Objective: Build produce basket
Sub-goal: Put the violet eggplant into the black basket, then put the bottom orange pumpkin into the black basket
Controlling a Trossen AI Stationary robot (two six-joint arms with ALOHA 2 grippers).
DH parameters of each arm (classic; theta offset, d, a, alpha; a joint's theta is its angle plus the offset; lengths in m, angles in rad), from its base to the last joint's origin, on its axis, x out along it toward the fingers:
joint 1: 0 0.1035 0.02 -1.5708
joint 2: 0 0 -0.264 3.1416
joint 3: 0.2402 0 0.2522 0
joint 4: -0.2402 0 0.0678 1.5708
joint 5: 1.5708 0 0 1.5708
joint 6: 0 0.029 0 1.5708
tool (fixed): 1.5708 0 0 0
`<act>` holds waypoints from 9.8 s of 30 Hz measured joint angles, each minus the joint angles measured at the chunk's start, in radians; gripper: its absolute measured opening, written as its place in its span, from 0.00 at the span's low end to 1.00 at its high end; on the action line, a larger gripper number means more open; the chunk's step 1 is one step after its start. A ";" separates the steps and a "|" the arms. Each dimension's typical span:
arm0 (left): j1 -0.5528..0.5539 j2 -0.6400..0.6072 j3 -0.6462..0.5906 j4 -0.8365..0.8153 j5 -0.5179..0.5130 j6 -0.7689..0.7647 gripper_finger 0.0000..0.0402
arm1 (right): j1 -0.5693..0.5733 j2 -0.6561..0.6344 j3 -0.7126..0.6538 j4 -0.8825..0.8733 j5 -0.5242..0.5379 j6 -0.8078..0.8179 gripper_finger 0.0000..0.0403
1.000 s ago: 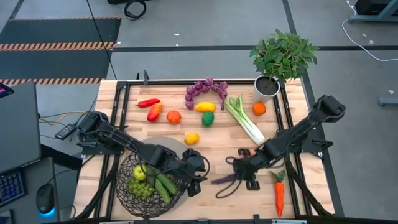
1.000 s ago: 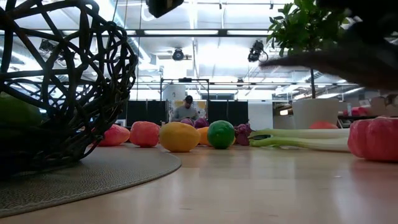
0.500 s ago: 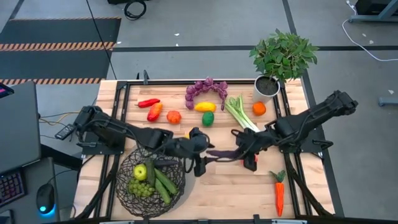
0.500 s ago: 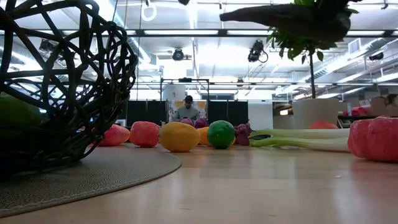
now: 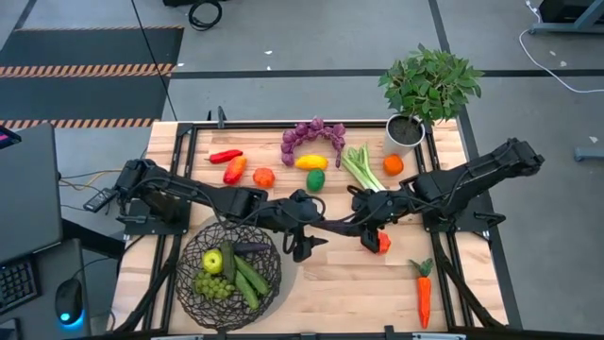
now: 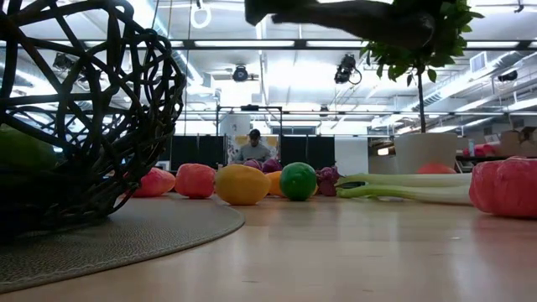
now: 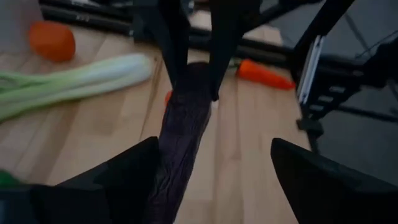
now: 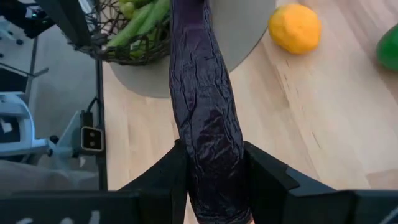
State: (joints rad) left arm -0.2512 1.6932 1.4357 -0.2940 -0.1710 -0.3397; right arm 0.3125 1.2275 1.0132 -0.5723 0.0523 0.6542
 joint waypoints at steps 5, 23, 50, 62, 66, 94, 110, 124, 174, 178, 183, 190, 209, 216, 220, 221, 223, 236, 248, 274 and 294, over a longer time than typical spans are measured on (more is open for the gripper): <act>0.002 0.000 0.002 -0.040 -0.007 0.008 0.78 | -0.006 0.007 0.000 0.018 -0.013 0.000 0.33; 0.019 0.003 -0.002 -0.071 0.012 0.098 0.77 | -0.002 0.011 0.003 0.087 -0.077 -0.005 0.33; 0.018 0.003 -0.001 -0.042 0.055 -0.009 0.23 | -0.016 0.011 0.002 0.100 -0.073 -0.025 0.36; 0.017 0.002 -0.001 -0.050 0.067 -0.017 0.26 | -0.016 -0.002 0.001 0.096 -0.126 -0.026 0.51; 0.018 0.002 0.000 -0.072 0.066 -0.019 0.26 | -0.017 -0.039 0.001 0.090 -0.127 -0.032 0.58; -0.298 -0.200 -0.001 -0.709 -0.107 -0.448 0.24 | -0.016 -0.167 0.001 -0.209 0.004 -0.152 0.68; -0.448 -0.200 -0.004 -0.934 -0.117 -0.804 0.40 | -0.016 -0.167 -0.012 -0.206 0.034 -0.082 0.68; -0.333 -0.191 -0.004 -0.883 -0.132 -0.740 0.68 | -0.016 -0.166 -0.060 -0.206 0.034 0.120 0.68; 0.078 -0.187 -0.004 -0.196 -0.022 -0.490 0.81 | 0.267 -0.165 -0.474 -0.073 0.114 0.657 0.99; 0.069 -0.187 -0.004 -0.186 -0.093 -0.528 0.81 | 0.267 -0.165 -0.503 -0.041 0.136 0.644 0.99; 0.068 -0.187 -0.004 -0.174 -0.121 -0.574 0.81 | 0.267 -0.165 -0.535 -0.012 0.176 0.608 0.99; 0.068 -0.187 -0.004 -0.172 -0.131 -0.641 0.81 | 0.268 -0.161 -0.610 0.164 0.206 0.571 0.98; 0.037 -0.187 -0.004 -0.167 -0.140 -0.702 0.81 | 0.267 -0.066 -0.646 0.354 0.150 0.511 0.79; 0.038 -0.187 -0.004 -0.167 -0.140 -0.699 0.81 | 0.267 -0.066 -0.646 0.367 0.159 0.498 0.60; 0.039 -0.187 -0.004 -0.167 -0.140 -0.695 0.81 | 0.267 -0.067 -0.646 0.432 0.144 0.496 0.48; 0.039 -0.187 -0.004 -0.167 -0.140 -0.690 0.81 | 0.266 -0.067 -0.646 0.452 0.143 0.496 0.45; 0.039 -0.187 -0.004 -0.167 -0.140 -0.670 0.81 | 0.262 -0.067 -0.645 0.492 0.141 0.495 0.40; 0.039 -0.187 -0.004 -0.168 -0.140 -0.632 0.79 | 0.203 -0.067 -0.645 0.694 0.077 0.398 0.39; 0.037 -0.187 -0.004 -0.168 -0.139 -0.633 0.79 | 0.139 -0.067 -0.645 1.072 0.071 0.109 0.90; 0.017 -0.187 -0.004 -0.191 -0.089 -0.721 0.79 | 0.021 -0.070 -0.607 1.003 0.114 0.009 0.91; 0.011 -0.187 -0.004 -0.191 -0.090 -0.751 0.79 | 0.154 0.121 -0.464 0.543 0.160 -0.316 0.97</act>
State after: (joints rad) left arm -0.2401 1.5066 1.4315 -0.4854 -0.2609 -1.0903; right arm 0.4663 1.3481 0.5495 -0.0297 0.2121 0.3386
